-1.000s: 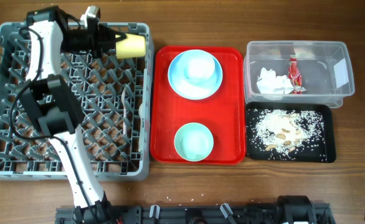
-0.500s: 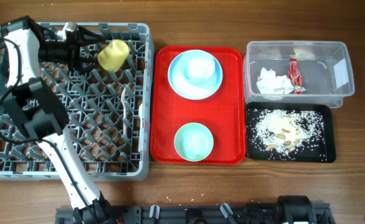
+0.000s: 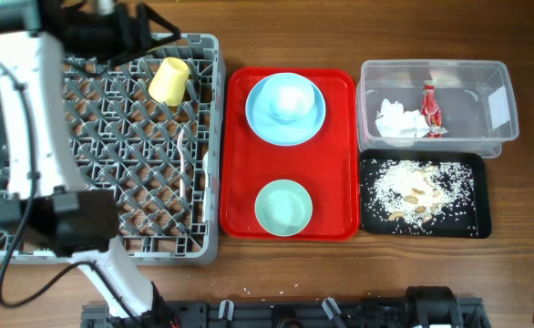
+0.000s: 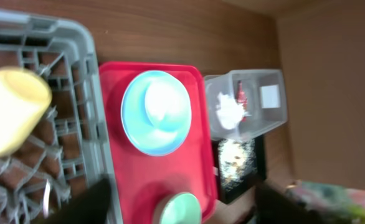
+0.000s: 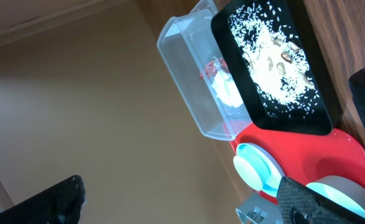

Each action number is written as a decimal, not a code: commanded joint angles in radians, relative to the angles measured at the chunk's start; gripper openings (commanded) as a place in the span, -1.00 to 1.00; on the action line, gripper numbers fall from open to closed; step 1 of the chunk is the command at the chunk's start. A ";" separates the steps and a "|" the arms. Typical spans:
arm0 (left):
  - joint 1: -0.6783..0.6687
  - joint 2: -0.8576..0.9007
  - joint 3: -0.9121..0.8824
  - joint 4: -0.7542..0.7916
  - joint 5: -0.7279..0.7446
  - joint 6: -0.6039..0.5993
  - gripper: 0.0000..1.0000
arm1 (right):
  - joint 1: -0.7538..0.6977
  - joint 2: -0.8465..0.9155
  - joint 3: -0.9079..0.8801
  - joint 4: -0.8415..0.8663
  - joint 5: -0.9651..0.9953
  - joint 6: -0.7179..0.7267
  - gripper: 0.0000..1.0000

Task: Sort waste into correct bins and load items into the dishwasher rack
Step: 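Carry the yellow cup with the left gripper and place it in the rack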

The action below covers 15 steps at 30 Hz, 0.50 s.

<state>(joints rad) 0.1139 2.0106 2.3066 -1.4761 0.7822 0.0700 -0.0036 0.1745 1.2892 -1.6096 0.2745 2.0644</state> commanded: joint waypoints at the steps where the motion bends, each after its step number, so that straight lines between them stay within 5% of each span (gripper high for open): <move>1: -0.129 0.093 -0.005 0.090 -0.339 -0.198 -0.92 | -0.005 -0.010 -0.002 0.002 0.018 0.007 1.00; 2: -0.169 0.131 -0.005 0.121 -0.519 -0.281 -0.92 | -0.005 -0.010 -0.002 0.002 0.018 0.007 0.99; 6: -0.217 0.239 -0.005 0.178 -0.806 -0.390 -0.92 | -0.005 -0.010 -0.002 0.002 0.018 0.007 1.00; 15: -0.172 0.340 -0.005 0.174 -0.884 -0.396 -0.92 | -0.005 -0.010 -0.002 0.002 0.018 0.007 1.00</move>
<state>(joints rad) -0.0654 2.3367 2.3032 -1.2785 -0.0231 -0.3065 -0.0036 0.1745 1.2892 -1.6089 0.2745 2.0644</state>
